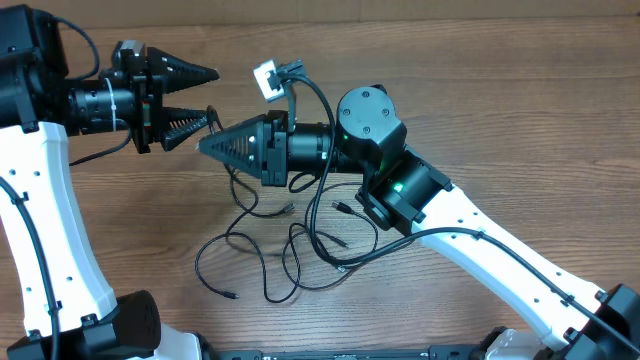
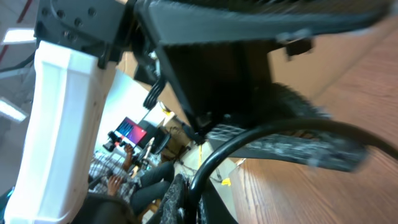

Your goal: Untangle cables

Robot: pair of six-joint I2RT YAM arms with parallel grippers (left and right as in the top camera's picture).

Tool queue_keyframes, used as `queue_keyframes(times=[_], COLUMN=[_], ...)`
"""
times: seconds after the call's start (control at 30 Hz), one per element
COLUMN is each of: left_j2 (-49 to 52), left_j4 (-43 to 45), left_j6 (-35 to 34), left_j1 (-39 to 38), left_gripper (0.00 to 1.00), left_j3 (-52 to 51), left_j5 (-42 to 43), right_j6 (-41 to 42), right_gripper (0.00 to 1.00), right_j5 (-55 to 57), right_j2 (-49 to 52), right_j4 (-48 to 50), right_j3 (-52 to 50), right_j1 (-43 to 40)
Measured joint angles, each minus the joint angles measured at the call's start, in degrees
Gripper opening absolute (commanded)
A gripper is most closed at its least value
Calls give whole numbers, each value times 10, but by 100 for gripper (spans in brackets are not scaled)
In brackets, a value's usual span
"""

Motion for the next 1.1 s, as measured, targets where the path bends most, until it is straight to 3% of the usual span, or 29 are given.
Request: queue_keyframes(times=[0.17,0.43,0.8,0.93,1.1], left_j2=[0,0,0,0,0], left_j4=[0,2,4,4,4], left_j6=[-2,-13,-13,-13,-15], left_j1=[-22,-24,-24,-24,-24], left_gripper=[51,29,20,4,4], left_j3=[0,0,0,0,0], left_j5=[-2,-2,-2,-2,-4], right_j6=[1,0,0,0,0], right_gripper=[4,4,4,4,4], right_j5=[-4,-5,-5,-5,-5], right_j2=[0,0,0,0,0], right_j4=[-7,-40,-40,-42,-55], right_j3=[0,0,0,0,0], right_j1=[2,2,2,2,2])
